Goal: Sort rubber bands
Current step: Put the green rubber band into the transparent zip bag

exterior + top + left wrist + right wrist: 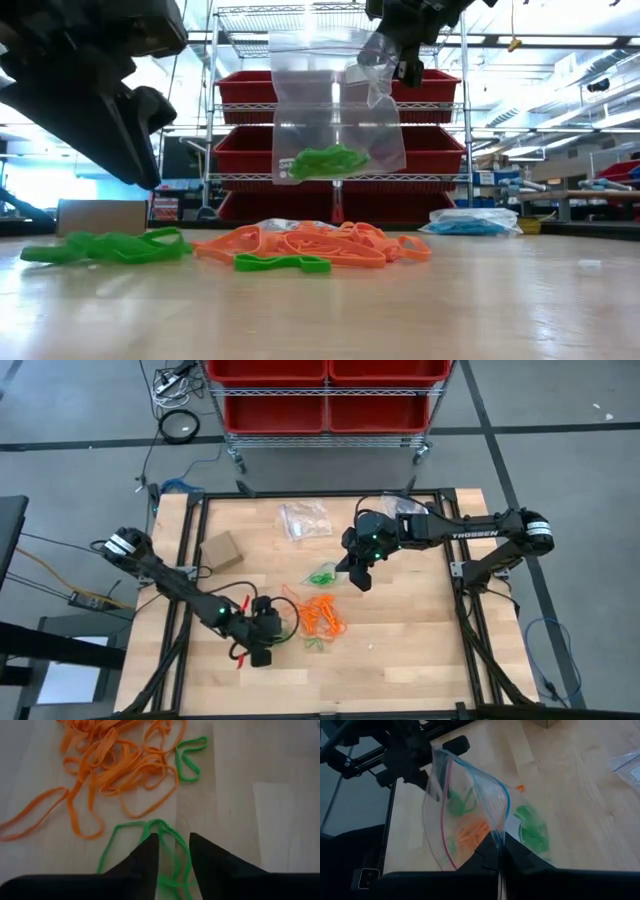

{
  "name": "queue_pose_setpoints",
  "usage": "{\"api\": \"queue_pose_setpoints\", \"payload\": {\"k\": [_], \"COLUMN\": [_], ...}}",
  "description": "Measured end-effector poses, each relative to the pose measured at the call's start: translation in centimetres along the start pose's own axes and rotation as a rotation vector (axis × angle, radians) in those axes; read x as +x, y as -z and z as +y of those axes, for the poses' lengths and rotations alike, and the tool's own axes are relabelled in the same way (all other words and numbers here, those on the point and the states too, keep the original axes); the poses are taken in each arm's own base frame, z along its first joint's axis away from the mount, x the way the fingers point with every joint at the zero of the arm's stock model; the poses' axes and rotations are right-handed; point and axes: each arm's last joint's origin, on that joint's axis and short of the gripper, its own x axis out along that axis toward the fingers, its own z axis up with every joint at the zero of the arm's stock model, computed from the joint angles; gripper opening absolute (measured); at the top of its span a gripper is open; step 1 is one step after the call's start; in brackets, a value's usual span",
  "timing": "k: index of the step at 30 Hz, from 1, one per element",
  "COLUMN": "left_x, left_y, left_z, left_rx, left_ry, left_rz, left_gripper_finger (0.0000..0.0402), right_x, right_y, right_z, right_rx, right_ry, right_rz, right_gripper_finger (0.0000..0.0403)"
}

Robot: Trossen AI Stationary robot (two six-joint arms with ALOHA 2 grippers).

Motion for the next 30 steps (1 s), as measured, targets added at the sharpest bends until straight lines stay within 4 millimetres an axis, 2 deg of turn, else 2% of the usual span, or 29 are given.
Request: {"api": "queue_pose_setpoints", "payload": {"k": [7, 19, 25, 30], "left_x": [0.2, 1.9, 2.4, 3.1], "left_y": [0.6, 4.3, 4.8, 5.5], "left_z": [0.4, 2.8, 2.9, 3.8], "left_rx": [0.009, -0.067, -0.059, -0.125], "left_ry": [-0.059, -0.275, -0.196, -0.106], "left_rz": [0.042, 0.053, 0.035, -0.034], "left_gripper_finger": [0.012, 0.0117, 0.0117, 0.0118], "right_x": [0.0, 0.0, 0.0, 0.0], "right_y": [0.0, 0.0, -0.1, -0.2], "right_z": [0.0, 0.0, 0.0, 0.1], "right_rx": [-0.003, -0.004, -0.005, -0.01], "right_ry": [0.0, 0.001, 0.0, -0.007], "right_rz": [-0.001, -0.001, -0.005, -0.024], "right_gripper_finger": [0.0, 0.0, 0.0, 0.0]}}
